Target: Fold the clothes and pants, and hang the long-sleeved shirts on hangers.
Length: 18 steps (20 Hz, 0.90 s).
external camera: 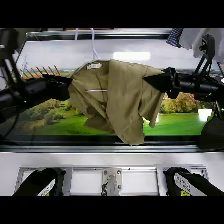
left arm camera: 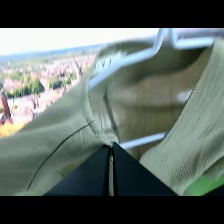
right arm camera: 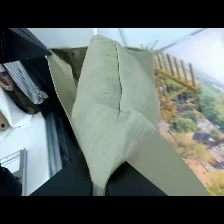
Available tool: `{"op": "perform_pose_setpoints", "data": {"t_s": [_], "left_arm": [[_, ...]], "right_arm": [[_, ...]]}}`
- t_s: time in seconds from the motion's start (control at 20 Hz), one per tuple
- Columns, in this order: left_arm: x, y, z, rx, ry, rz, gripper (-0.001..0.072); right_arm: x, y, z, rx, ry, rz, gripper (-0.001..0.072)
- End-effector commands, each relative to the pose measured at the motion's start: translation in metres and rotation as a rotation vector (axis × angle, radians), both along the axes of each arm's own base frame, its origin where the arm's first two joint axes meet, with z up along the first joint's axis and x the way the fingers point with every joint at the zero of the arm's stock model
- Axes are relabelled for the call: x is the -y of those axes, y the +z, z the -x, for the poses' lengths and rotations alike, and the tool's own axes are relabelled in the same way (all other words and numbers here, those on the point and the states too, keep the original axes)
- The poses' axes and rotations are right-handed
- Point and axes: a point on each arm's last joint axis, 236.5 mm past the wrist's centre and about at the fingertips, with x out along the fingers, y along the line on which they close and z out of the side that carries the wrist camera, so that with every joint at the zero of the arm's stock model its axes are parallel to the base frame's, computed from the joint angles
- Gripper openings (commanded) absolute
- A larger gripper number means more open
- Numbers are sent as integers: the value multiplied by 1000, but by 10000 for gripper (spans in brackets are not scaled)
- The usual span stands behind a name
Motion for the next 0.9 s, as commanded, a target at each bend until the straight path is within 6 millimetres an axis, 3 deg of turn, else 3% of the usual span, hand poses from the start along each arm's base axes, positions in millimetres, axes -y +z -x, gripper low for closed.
{"op": "perform_pose_setpoints", "data": {"t_s": [0.0, 0.2, 0.3, 0.45, 0.6, 0.7, 0.85], "left_arm": [[-19, 38, 11, 110, 60, 46, 13], [-41, 52, 7, 73, 104, -15, 13], [-51, 41, -1, -1, 110, -89, 13], [-75, 15, -13, -132, 154, -165, 14], [-96, 9, -27, -161, 213, -169, 13], [-97, 10, -28, -157, 217, -169, 14], [-81, 14, -27, -131, 169, -171, 14]], "right_arm": [[-19, 8, 14, 9, 65, -33, 4], [-29, 13, 33, 38, 146, -84, 4], [-27, 14, 35, 12, 149, -155, 3], [-28, -3, 43, -41, 175, -159, 4], [-29, -11, 44, -55, 178, -135, 4], [-31, -12, 39, -58, 157, -132, 4], [-37, -14, 30, -63, 118, -125, 4]]}}
